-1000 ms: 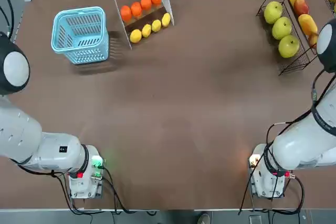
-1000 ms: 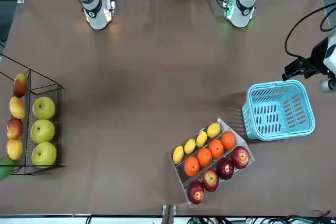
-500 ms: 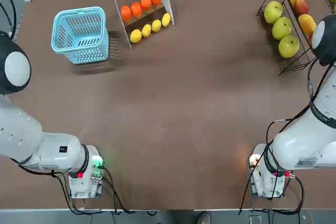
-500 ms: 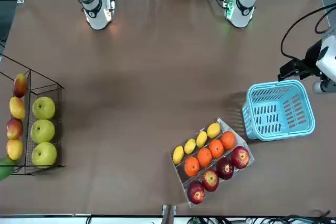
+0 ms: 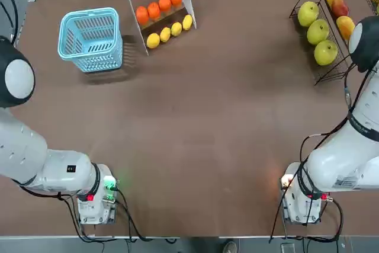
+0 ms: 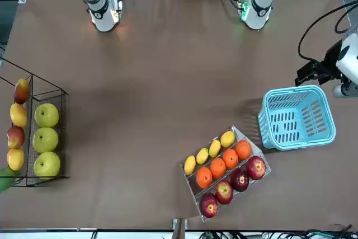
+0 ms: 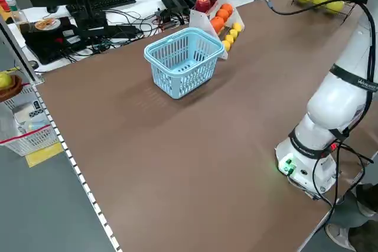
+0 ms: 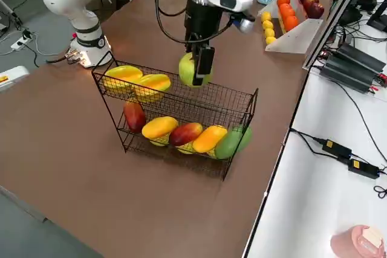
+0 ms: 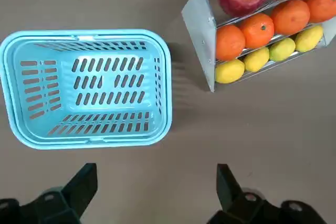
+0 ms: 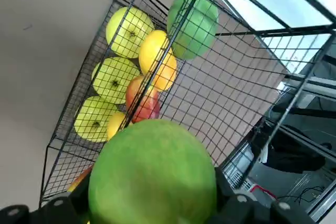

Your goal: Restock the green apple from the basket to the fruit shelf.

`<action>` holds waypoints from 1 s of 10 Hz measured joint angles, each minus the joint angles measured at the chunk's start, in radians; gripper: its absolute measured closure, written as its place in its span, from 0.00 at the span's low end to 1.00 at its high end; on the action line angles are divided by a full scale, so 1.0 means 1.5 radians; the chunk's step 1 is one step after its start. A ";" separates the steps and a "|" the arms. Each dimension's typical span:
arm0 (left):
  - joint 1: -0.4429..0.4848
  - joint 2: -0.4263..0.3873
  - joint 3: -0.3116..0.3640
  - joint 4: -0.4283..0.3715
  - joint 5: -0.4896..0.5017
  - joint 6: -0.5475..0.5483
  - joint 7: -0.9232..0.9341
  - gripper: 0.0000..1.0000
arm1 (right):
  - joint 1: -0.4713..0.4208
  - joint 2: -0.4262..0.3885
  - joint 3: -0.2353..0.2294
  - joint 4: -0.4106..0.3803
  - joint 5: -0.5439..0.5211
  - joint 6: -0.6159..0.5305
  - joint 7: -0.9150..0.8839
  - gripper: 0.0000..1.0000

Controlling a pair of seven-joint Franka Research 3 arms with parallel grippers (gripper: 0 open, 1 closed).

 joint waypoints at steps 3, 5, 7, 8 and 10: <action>0.010 -0.005 0.005 0.000 0.003 0.000 0.000 0.00 | -0.003 0.013 0.000 0.005 0.000 0.006 0.000 0.12; 0.009 -0.005 0.003 0.000 0.046 0.008 0.002 0.00 | -0.004 0.013 0.000 0.007 0.000 0.006 0.000 0.10; 0.008 -0.005 0.001 0.000 0.053 0.057 0.002 0.00 | -0.004 0.013 0.000 0.008 0.000 0.006 0.000 0.02; 0.008 -0.005 0.001 0.000 0.053 0.066 0.002 0.00 | -0.004 0.013 0.000 0.009 0.000 0.006 0.000 0.00; 0.007 -0.005 0.000 0.000 0.053 0.068 0.003 0.00 | -0.004 0.013 0.000 0.009 0.000 0.005 0.000 0.00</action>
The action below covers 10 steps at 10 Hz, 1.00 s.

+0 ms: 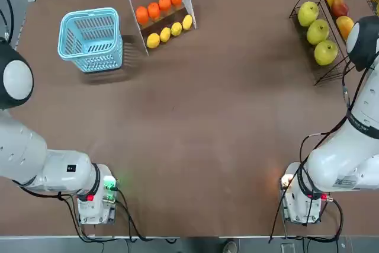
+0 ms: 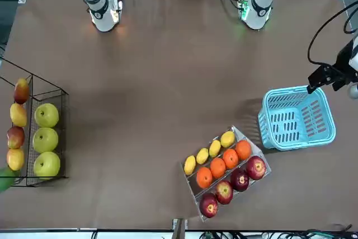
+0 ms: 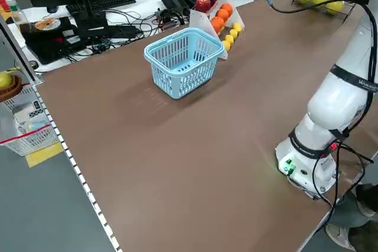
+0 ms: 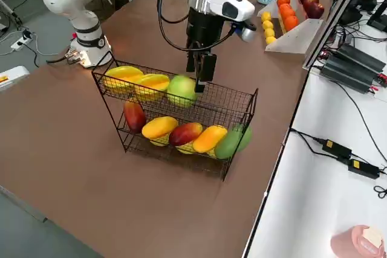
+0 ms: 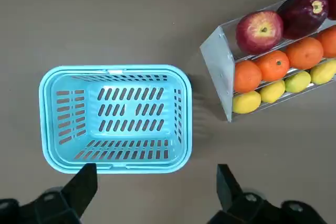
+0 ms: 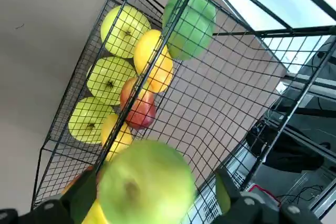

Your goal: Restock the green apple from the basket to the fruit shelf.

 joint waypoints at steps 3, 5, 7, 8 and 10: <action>-0.001 0.000 -0.002 0.000 0.000 -0.003 0.018 0.00 | 0.000 0.000 0.000 0.002 0.008 -0.005 0.008 0.00; -0.001 0.000 -0.002 0.000 0.000 -0.018 0.025 0.00 | 0.002 -0.003 -0.001 0.014 0.037 -0.038 0.082 0.00; -0.003 0.000 -0.003 0.000 -0.002 -0.026 0.025 0.00 | 0.017 -0.015 -0.006 0.015 0.091 -0.062 0.189 0.00; -0.003 0.000 -0.002 0.000 -0.014 -0.039 0.025 0.00 | 0.027 -0.016 -0.008 0.010 0.103 -0.067 0.248 0.00; 0.002 0.000 0.000 0.000 -0.031 -0.069 0.025 0.00 | 0.056 -0.015 -0.008 -0.019 0.126 -0.067 0.375 0.00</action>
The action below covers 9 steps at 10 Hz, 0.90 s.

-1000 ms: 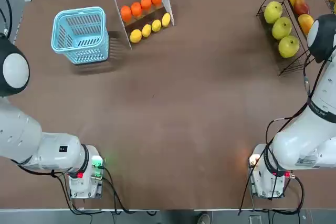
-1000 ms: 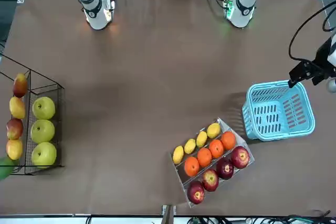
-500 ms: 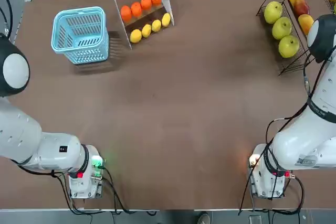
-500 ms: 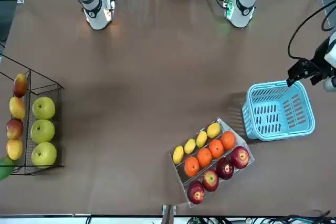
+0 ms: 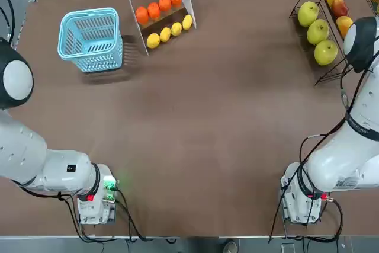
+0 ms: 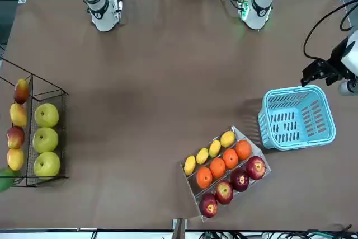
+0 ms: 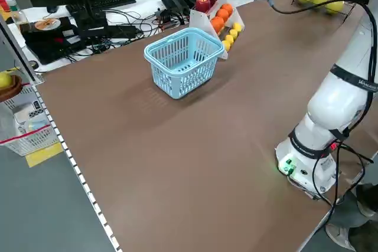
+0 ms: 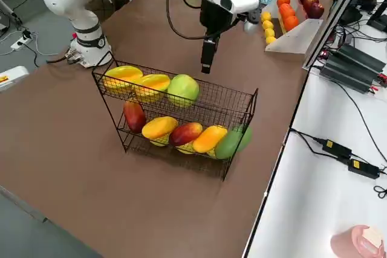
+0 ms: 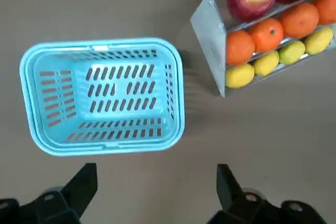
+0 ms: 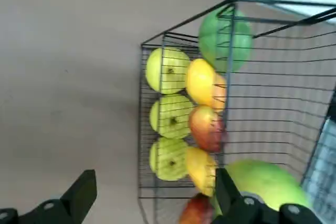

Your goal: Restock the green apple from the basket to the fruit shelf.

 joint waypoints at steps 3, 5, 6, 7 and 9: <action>0.001 0.000 0.003 0.000 -0.002 -0.006 -0.002 0.00 | 0.051 -0.014 -0.001 -0.035 0.008 0.000 0.161 0.00; 0.001 0.000 0.004 0.000 -0.002 -0.007 -0.002 0.00 | 0.075 -0.058 0.002 -0.078 0.008 -0.001 0.216 0.00; 0.001 0.000 0.004 0.000 -0.002 -0.007 -0.002 0.00 | 0.076 -0.088 0.008 -0.109 0.008 -0.002 0.223 0.00; 0.001 0.000 0.005 0.000 -0.002 -0.008 -0.003 0.00 | 0.076 -0.117 0.015 -0.141 0.003 -0.002 0.225 0.00; 0.001 0.000 0.005 0.000 -0.002 -0.008 -0.003 0.00 | 0.075 -0.170 0.032 -0.199 -0.014 -0.003 0.230 0.00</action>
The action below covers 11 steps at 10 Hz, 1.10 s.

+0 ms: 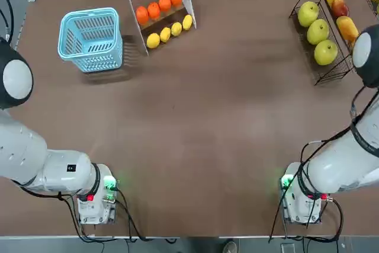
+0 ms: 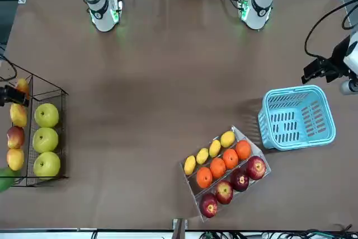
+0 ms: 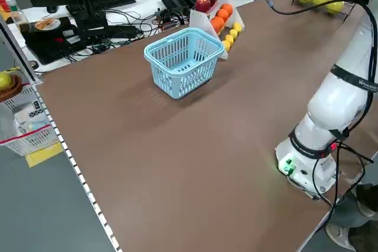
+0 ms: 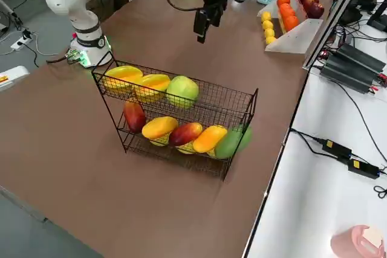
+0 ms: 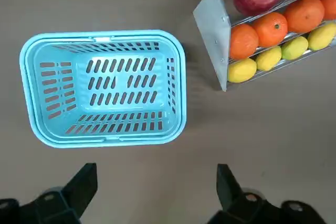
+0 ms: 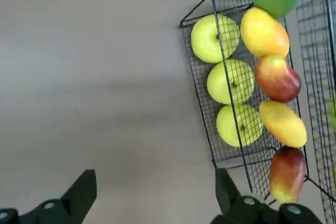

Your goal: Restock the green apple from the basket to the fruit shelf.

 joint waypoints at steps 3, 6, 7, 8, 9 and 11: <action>0.000 -0.001 0.000 0.001 0.000 0.000 0.000 0.00 | -0.001 -0.074 0.057 -0.080 -0.044 -0.001 0.053 0.00; 0.000 -0.005 0.000 0.001 0.000 0.000 0.000 0.00 | 0.003 -0.135 0.131 -0.089 -0.078 -0.055 0.118 0.00; 0.000 -0.006 0.000 0.001 0.000 0.000 0.000 0.00 | 0.003 -0.146 0.133 -0.089 -0.079 -0.065 0.119 0.00; 0.000 -0.006 0.000 0.001 0.000 0.000 0.000 0.00 | 0.003 -0.149 0.132 -0.090 -0.079 -0.063 0.119 0.00; 0.000 -0.006 0.000 0.001 0.000 0.000 0.000 0.00 | 0.003 -0.148 0.132 -0.099 -0.079 -0.049 0.119 0.00; 0.000 -0.006 0.000 0.001 0.000 0.000 -0.001 0.00 | 0.002 -0.149 0.131 -0.150 -0.079 0.019 0.119 0.00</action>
